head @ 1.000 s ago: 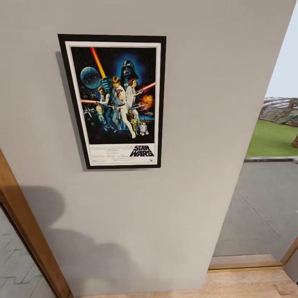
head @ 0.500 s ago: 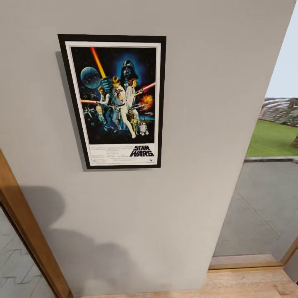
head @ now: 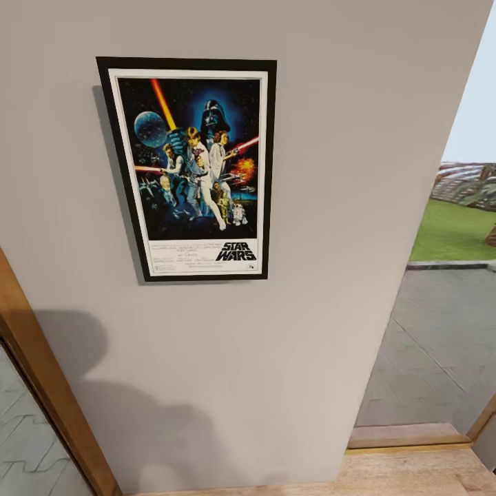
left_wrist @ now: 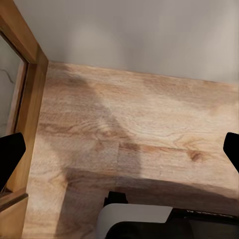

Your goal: Pick up the poster from the kitchen countertop and hang it on one of the wall nails in the kitchen.

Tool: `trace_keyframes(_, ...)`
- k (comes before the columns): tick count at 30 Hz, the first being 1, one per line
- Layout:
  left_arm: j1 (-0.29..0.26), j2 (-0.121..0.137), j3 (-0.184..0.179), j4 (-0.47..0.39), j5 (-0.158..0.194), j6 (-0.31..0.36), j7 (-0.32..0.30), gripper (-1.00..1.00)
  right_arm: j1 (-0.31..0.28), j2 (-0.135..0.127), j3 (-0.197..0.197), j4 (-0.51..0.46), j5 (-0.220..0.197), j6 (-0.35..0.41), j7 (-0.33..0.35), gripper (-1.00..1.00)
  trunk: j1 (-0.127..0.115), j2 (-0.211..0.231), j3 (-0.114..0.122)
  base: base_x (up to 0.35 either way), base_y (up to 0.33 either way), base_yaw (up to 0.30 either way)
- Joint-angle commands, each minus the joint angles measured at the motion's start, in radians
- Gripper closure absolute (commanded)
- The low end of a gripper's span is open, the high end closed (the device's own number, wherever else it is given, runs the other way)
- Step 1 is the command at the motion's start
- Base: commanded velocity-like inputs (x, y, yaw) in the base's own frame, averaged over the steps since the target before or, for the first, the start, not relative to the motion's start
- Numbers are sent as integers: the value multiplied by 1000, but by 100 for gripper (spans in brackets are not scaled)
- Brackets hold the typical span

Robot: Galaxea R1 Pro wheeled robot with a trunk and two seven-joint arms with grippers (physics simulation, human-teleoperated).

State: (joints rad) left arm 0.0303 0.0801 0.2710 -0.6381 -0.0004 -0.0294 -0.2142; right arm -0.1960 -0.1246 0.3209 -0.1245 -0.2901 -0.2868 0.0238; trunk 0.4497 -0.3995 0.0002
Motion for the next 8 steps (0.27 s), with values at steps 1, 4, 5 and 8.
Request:
trace_keyframes(1, 0, 0, 4, 0, 0, -1, -7, -100, 0, 7, 6, 60, -10, -3, -14, -100, 0, 0, 0, 0, 0, 0)
trace_keyframes(4, 0, 0, 4, 0, 0, -1, -7, -100, 0, 8, 7, 102, -9, -3, -18, -100, 0, 0, 0, 0, 0, 0)
trace_keyframes(5, 0, 0, 4, 0, 0, -1, -7, -100, 0, 10, 7, 123, -10, -3, -20, -100, 0, 0, 0, 0, 0, 0)
trace_keyframes(8, 0, 0, 4, 0, 0, -2, -7, -100, 0, 10, 7, 130, -10, -3, -20, -100, 0, 0, 0, 0, 0, 0)
